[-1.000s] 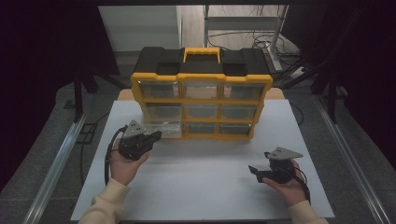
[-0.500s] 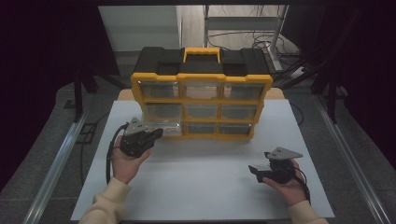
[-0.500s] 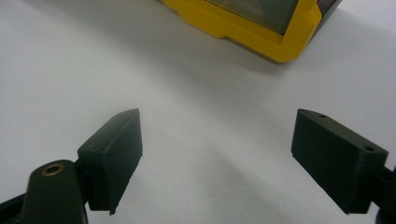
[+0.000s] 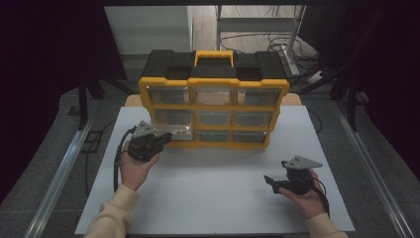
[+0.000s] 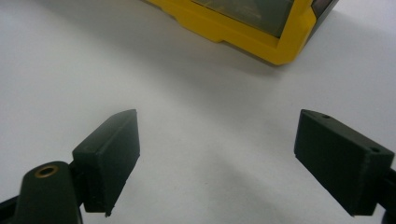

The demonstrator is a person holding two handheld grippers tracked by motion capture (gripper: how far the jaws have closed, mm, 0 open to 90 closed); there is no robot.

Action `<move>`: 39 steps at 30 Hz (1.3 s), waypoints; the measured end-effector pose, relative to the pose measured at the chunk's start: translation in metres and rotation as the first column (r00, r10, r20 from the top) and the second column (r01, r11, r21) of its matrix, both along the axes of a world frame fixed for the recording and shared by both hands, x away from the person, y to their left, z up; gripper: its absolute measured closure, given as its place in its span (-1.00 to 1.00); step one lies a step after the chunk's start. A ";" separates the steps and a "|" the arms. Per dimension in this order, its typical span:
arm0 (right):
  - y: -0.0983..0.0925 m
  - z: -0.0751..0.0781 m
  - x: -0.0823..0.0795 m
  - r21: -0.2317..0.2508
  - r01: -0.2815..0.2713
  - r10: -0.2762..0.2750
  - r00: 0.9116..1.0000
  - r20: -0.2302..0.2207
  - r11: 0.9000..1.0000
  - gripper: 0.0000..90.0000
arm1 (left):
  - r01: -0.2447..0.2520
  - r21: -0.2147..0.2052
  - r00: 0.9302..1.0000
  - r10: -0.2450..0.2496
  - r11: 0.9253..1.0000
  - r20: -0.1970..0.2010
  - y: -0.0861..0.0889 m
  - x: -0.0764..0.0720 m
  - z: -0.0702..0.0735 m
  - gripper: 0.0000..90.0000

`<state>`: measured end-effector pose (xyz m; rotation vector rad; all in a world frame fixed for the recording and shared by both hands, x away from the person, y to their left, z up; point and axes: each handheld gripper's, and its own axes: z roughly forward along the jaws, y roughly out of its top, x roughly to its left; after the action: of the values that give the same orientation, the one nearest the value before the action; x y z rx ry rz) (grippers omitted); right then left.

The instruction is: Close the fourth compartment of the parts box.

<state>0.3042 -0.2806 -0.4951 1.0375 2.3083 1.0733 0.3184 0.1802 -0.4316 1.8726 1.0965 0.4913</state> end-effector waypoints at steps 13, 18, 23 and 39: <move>0.000 0.001 0.000 0.005 0.003 -0.003 1.000 -0.006 1.000 -0.70 | -0.014 -0.018 1.000 0.014 1.000 -0.006 0.002 0.011 0.000 1.00; 0.000 0.000 0.000 -0.001 -0.002 0.002 1.000 -0.009 1.000 -0.69 | -0.023 -0.021 1.000 0.023 1.000 -0.003 0.002 0.015 -0.001 1.00; 0.000 0.000 0.000 0.002 -0.004 0.004 1.000 -0.010 1.000 -0.69 | -0.032 -0.036 0.999 0.032 0.999 -0.011 0.004 0.019 -0.003 1.00; 0.000 0.000 0.001 0.005 -0.001 0.001 1.000 -0.011 1.000 -0.69 | -0.039 -0.054 0.999 0.038 0.998 -0.016 0.006 0.029 -0.004 1.00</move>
<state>0.3052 -0.2807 -0.4949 1.0468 2.3162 1.0772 0.3478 0.1860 -0.4356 1.8132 1.1463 0.4654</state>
